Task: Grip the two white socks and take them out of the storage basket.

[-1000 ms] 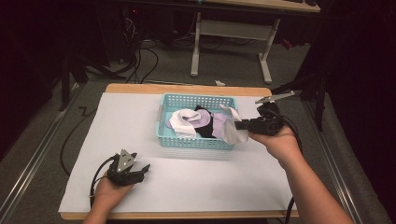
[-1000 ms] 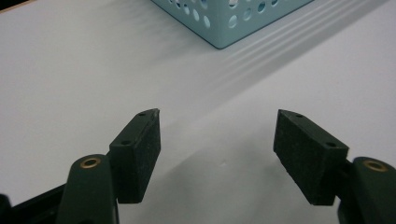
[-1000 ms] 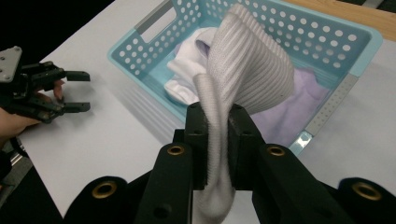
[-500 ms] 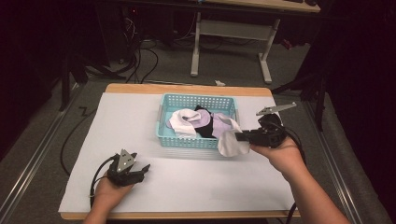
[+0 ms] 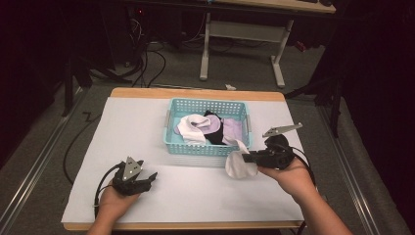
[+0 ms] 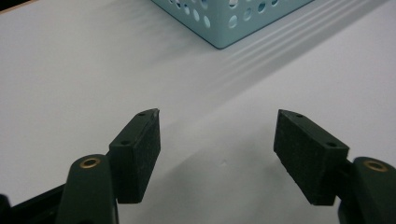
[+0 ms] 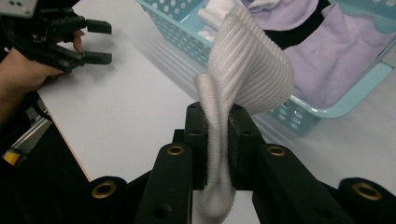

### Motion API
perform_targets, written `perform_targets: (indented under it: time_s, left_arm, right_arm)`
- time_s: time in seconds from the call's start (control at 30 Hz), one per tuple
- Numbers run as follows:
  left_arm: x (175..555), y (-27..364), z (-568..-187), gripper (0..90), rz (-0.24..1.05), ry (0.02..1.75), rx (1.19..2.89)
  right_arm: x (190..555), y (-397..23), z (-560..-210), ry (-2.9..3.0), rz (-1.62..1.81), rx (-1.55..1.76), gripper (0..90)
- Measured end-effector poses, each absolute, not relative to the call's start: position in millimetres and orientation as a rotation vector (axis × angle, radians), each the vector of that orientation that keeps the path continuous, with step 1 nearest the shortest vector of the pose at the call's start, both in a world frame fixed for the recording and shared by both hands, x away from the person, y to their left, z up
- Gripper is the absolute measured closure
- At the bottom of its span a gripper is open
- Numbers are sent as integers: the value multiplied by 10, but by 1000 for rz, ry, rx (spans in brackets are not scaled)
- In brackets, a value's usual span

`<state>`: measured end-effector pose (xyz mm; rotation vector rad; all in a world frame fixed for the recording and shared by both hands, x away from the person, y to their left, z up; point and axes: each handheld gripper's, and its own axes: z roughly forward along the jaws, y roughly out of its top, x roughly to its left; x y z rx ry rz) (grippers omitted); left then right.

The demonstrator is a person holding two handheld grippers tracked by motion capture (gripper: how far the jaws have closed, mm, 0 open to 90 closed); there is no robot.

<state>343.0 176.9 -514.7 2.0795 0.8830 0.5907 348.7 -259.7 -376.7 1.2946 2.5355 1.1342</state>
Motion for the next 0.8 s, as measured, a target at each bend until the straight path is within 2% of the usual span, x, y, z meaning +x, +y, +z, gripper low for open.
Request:
perform_targets:
  time_s: [0.8]
  left_arm:
    - [3428, 1768, -5148, 321, 591, 882, 2079]
  right_arm:
    - [3200, -2486, -4370, 2546, 1155, 1309, 804]
